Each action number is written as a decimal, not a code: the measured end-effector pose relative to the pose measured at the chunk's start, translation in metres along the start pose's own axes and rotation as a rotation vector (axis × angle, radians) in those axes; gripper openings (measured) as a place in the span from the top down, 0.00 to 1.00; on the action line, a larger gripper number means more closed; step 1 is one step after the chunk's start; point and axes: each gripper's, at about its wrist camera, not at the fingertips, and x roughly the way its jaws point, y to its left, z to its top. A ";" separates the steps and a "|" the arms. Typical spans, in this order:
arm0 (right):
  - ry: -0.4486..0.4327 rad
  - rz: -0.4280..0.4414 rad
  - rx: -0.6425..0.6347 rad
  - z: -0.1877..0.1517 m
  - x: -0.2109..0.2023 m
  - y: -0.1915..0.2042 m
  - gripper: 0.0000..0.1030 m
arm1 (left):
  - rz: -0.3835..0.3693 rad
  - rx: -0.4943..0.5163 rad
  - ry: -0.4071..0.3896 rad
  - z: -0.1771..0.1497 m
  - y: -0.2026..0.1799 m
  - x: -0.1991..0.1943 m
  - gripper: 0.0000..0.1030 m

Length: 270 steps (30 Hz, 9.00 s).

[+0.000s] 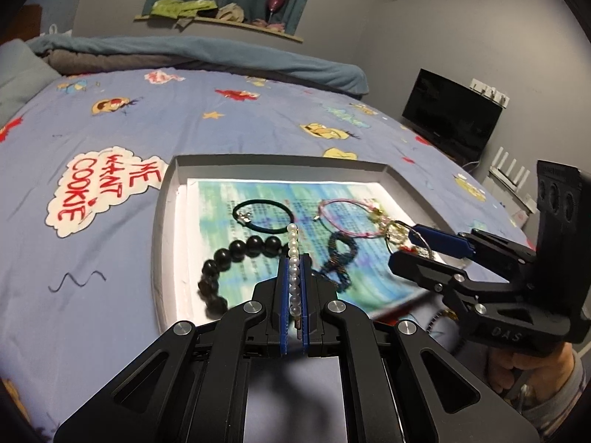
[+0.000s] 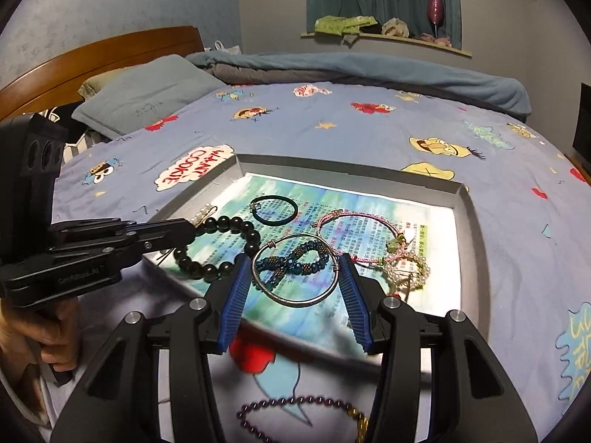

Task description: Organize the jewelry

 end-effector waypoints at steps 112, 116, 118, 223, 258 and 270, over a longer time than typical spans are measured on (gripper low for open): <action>-0.080 -0.065 0.057 -0.083 -0.075 -0.013 0.94 | -0.095 0.117 0.054 -0.085 -0.067 -0.050 0.96; -0.115 -0.043 0.049 -0.076 -0.084 -0.008 0.94 | -0.086 0.106 0.016 -0.072 -0.060 -0.060 0.96; -0.132 -0.021 0.052 -0.069 -0.089 -0.006 0.94 | -0.084 0.108 -0.001 -0.065 -0.059 -0.064 0.96; -0.236 -0.150 0.047 -0.070 -0.083 0.007 0.13 | 0.156 0.058 -0.271 -0.076 -0.028 -0.091 0.09; -0.268 -0.160 0.041 -0.082 -0.097 0.012 0.05 | 0.261 0.118 -0.311 -0.080 -0.046 -0.098 0.05; -0.268 -0.160 0.039 -0.081 -0.098 0.013 0.05 | 0.260 0.118 -0.310 -0.080 -0.046 -0.098 0.05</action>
